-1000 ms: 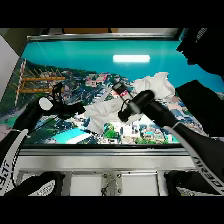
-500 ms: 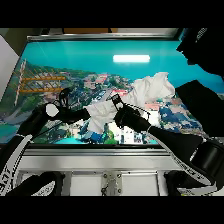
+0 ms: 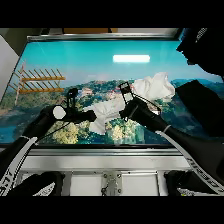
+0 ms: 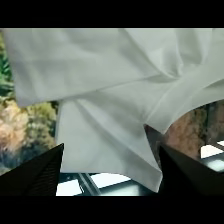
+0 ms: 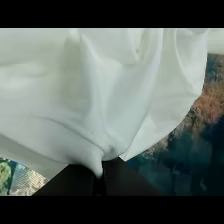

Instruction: Fold the clothes and pants, and hang the long-sleeved shirts on hangers.

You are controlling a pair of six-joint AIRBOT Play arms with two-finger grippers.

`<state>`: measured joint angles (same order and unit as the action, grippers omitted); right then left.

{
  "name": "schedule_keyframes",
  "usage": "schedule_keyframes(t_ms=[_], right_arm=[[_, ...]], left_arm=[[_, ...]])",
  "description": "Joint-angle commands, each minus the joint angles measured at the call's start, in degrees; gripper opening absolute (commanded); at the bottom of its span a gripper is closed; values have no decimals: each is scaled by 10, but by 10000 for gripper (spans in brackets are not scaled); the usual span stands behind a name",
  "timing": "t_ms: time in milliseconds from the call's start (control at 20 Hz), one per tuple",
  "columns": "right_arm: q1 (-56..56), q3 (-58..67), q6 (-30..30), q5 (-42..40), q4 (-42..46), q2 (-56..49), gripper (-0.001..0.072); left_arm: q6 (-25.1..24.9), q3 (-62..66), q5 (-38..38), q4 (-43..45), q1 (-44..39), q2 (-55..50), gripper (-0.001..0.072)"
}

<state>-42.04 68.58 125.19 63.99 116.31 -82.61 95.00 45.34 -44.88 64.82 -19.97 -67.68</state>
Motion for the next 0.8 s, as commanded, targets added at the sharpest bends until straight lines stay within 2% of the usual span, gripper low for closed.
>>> schedule_keyframes(t_ms=[0, 200, 400, 750], right_arm=[[3, 0, -47, 14, -59, 74, 19], [3, 0, -52, 38, -95, 110, 19], [3, 1, -52, 41, -96, 124, 19], [3, 3, -52, 58, -96, 132, 19]], left_arm=[[0, 10, 54, 2, -66, -6, 625], [6, 85, 47, 38, -127, -65, 625], [37, 148, -18, 113, -172, -119, 625], [74, 159, -64, 152, -205, -74, 625]])
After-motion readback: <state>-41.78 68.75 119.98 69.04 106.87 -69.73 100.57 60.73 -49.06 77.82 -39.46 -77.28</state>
